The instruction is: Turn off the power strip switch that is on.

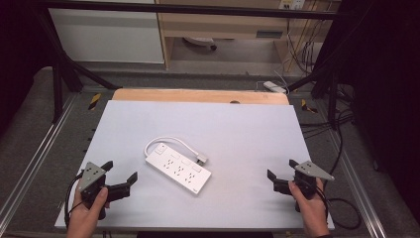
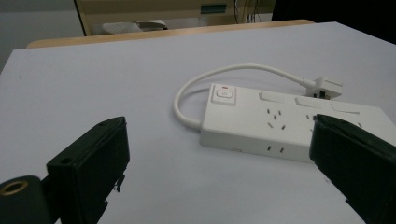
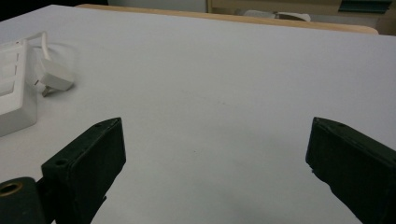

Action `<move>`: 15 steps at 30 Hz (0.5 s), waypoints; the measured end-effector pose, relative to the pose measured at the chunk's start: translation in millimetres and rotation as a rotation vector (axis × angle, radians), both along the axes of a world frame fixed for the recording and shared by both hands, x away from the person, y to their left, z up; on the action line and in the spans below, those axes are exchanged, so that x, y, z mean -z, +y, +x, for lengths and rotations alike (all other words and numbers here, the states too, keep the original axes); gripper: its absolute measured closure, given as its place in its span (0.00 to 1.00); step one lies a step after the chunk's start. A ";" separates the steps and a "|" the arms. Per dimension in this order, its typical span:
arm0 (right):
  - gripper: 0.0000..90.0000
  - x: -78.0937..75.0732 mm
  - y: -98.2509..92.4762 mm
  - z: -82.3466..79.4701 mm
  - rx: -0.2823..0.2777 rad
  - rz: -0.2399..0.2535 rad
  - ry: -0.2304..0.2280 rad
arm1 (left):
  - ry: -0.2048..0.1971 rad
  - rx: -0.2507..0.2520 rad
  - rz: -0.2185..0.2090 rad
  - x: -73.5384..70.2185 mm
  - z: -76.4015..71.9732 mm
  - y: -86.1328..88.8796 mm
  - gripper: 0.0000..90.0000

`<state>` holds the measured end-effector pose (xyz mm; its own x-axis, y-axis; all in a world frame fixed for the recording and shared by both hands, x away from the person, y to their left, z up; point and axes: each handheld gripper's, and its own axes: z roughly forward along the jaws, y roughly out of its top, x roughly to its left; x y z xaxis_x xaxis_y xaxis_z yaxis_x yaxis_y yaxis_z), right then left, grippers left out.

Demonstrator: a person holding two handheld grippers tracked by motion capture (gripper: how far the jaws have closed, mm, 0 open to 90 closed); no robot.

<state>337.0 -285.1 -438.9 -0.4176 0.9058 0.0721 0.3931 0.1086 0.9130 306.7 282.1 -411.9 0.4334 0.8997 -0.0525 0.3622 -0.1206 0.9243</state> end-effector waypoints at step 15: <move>0.06 -6.1 -5.1 -4.1 -0.013 0.058 -0.014 | 0.007 0.006 0.000 0.7 0.2 -0.9 0.05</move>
<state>333.0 -290.1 -432.8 -0.4308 0.8946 0.1186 0.3794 0.0603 0.9233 306.8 281.2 -412.6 0.4382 0.8971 -0.0558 0.3680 -0.1225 0.9217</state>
